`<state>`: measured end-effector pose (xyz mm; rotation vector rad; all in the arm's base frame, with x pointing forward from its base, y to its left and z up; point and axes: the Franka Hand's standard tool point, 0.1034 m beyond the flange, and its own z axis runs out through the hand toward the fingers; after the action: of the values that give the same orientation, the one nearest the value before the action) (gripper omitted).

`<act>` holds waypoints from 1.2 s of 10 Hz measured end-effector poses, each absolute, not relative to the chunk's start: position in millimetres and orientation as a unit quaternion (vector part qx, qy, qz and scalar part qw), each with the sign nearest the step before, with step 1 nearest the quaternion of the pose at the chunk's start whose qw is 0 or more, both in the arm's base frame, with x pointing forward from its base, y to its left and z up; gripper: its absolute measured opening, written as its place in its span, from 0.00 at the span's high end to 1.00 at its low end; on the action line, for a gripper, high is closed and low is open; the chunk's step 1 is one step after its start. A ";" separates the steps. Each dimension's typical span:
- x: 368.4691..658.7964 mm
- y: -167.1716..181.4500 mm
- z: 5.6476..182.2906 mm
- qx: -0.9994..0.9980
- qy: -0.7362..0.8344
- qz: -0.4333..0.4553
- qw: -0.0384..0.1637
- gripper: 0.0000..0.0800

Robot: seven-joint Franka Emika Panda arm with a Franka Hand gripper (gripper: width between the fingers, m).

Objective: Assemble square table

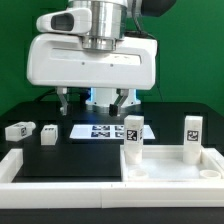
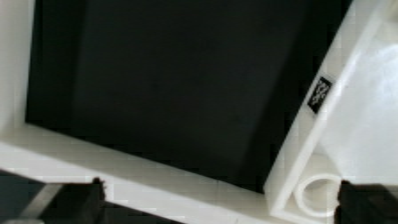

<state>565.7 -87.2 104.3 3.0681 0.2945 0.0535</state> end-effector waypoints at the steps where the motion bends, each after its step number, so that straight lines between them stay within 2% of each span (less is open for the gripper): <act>1: 541.4 -119.1 94.6 0.999 0.038 0.001 0.019 0.19; 2: 528.2 -140.1 93.0 1.000 -0.017 -0.015 0.012 0.19; 3: 526.3 -146.8 91.5 0.999 -0.032 -0.016 0.011 0.19; 8: 519.0 -140.8 87.5 0.998 -0.041 -0.042 -0.004 0.19; 10: 483.2 -147.8 74.2 0.992 -0.026 -0.119 -0.020 0.19; 12: 466.5 -151.1 67.9 0.988 -0.001 -0.153 -0.017 0.19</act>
Offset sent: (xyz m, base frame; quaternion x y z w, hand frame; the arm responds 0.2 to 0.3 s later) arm 0.0028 0.0054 0.0045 0.0653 0.0310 0.1356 0.9881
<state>466.5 -151.1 67.9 3.1372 -0.0017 -0.4873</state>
